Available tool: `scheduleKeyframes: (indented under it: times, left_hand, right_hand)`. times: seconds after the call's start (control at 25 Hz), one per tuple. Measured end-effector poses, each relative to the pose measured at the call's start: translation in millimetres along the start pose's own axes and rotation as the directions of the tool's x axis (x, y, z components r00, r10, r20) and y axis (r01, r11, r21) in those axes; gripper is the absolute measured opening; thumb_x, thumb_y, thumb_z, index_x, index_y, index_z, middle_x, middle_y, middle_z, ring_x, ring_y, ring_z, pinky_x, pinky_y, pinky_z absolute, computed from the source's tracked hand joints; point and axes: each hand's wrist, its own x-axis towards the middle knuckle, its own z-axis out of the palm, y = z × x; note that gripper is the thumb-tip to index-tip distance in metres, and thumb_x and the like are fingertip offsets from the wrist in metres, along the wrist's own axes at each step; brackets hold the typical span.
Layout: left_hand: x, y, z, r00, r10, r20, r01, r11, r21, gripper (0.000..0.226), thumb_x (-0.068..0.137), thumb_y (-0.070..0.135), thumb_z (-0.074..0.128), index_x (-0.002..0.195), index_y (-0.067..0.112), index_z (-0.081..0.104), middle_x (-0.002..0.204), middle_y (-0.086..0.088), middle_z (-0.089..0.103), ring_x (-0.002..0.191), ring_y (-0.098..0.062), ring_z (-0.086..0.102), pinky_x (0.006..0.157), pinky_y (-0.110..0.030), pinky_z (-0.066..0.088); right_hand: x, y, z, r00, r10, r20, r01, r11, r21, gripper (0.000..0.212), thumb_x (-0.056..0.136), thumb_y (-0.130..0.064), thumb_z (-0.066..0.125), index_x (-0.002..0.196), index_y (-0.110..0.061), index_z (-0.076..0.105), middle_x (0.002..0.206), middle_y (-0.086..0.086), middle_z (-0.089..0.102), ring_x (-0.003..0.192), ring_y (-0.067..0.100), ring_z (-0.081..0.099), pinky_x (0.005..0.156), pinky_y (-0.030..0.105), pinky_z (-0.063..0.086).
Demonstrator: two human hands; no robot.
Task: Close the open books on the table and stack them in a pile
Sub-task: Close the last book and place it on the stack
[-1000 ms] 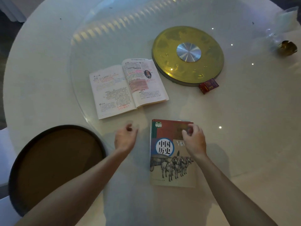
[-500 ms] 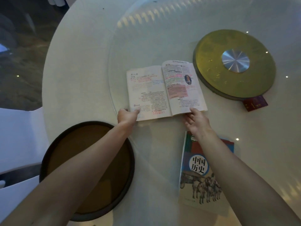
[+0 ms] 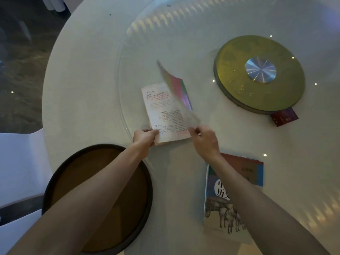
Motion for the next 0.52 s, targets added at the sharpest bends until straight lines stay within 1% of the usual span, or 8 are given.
scheduleKeyframes:
  times: [0.08,0.12,0.2,0.28,0.32,0.4,0.48,0.52]
  left_hand:
    - [-4,-4,2,1.000,0.024,-0.020,-0.024,1.000,-0.013,0.015,0.088,0.023,0.072,0.097,0.011,0.072,0.099,-0.007,0.075,0.091,-0.022,0.070,0.088,-0.037,0.058]
    - [-6,-6,3,0.998,0.035,-0.051,-0.036,0.999,-0.021,0.012,0.089,0.024,0.071,0.089,0.013,0.073,0.091,-0.003,0.073,0.086,-0.019,0.068,0.085,-0.034,0.057]
    - [-16,-6,3,0.991,0.027,-0.134,-0.034,0.998,-0.050,0.021,0.094,0.020,0.062,0.075,0.015,0.068,0.076,0.004,0.062,0.070,-0.013,0.055,0.066,-0.028,0.048]
    - [-20,-11,5,0.984,-0.017,-0.176,-0.003,0.994,-0.113,0.026,0.098,0.019,0.052,0.077,0.018,0.068,0.076,0.007,0.057,0.070,-0.013,0.053,0.064,-0.027,0.045]
    - [-22,-10,6,0.983,-0.039,-0.181,0.014,0.990,-0.141,0.027,0.098,0.020,0.051,0.075,0.019,0.066,0.075,0.006,0.057,0.072,-0.014,0.054,0.068,-0.027,0.046]
    - [-22,-9,5,0.984,-0.051,-0.169,0.023,0.986,-0.164,0.028,0.095,0.023,0.057,0.067,0.019,0.060,0.071,0.004,0.060,0.076,-0.020,0.060,0.074,-0.031,0.049]
    - [-20,-8,4,0.993,-0.072,-0.091,0.056,0.983,-0.175,0.020,0.090,0.021,0.064,0.072,0.014,0.063,0.078,-0.002,0.073,0.085,-0.022,0.072,0.083,-0.034,0.058]
    - [-20,-9,3,0.995,-0.079,-0.063,0.066,0.980,-0.188,0.015,0.089,0.020,0.067,0.076,0.012,0.066,0.084,-0.006,0.077,0.090,-0.025,0.075,0.087,-0.038,0.060]
  right_hand:
    - [-7,-1,12,0.969,-0.242,0.040,0.244,0.936,-0.255,0.028,0.101,-0.028,0.054,0.102,-0.010,0.075,0.100,0.007,0.069,0.094,0.030,0.063,0.077,0.042,0.053]
    - [-8,0,19,0.950,-0.303,0.079,0.311,0.886,-0.343,0.028,0.099,-0.026,0.054,0.106,-0.011,0.077,0.105,0.009,0.069,0.100,0.031,0.062,0.081,0.043,0.053]
    - [-12,2,32,0.938,-0.285,0.196,0.345,0.816,-0.464,0.030,0.097,-0.021,0.053,0.108,-0.009,0.078,0.114,0.013,0.069,0.107,0.035,0.060,0.089,0.046,0.051]
    - [-15,5,39,0.938,-0.225,0.262,0.332,0.800,-0.499,0.032,0.095,-0.021,0.051,0.111,-0.008,0.075,0.121,0.013,0.066,0.110,0.034,0.058,0.095,0.047,0.049]
    - [-14,5,39,0.950,-0.205,0.237,0.298,0.823,-0.484,0.031,0.096,-0.022,0.050,0.111,-0.007,0.074,0.122,0.014,0.065,0.111,0.034,0.056,0.095,0.047,0.049]
    - [-6,5,38,0.987,-0.137,0.081,0.159,0.888,-0.432,0.031,0.097,-0.023,0.053,0.116,-0.006,0.069,0.126,0.018,0.061,0.114,0.036,0.055,0.098,0.047,0.049]
    - [7,0,32,0.995,0.070,-0.072,-0.091,0.934,-0.345,0.041,0.096,-0.026,0.057,0.131,-0.003,0.059,0.131,0.022,0.057,0.120,0.039,0.052,0.102,0.047,0.045]
    - [14,-1,29,0.977,0.193,-0.094,-0.213,0.934,-0.286,0.048,0.095,-0.027,0.059,0.135,-0.001,0.053,0.134,0.022,0.055,0.124,0.039,0.050,0.104,0.047,0.042]
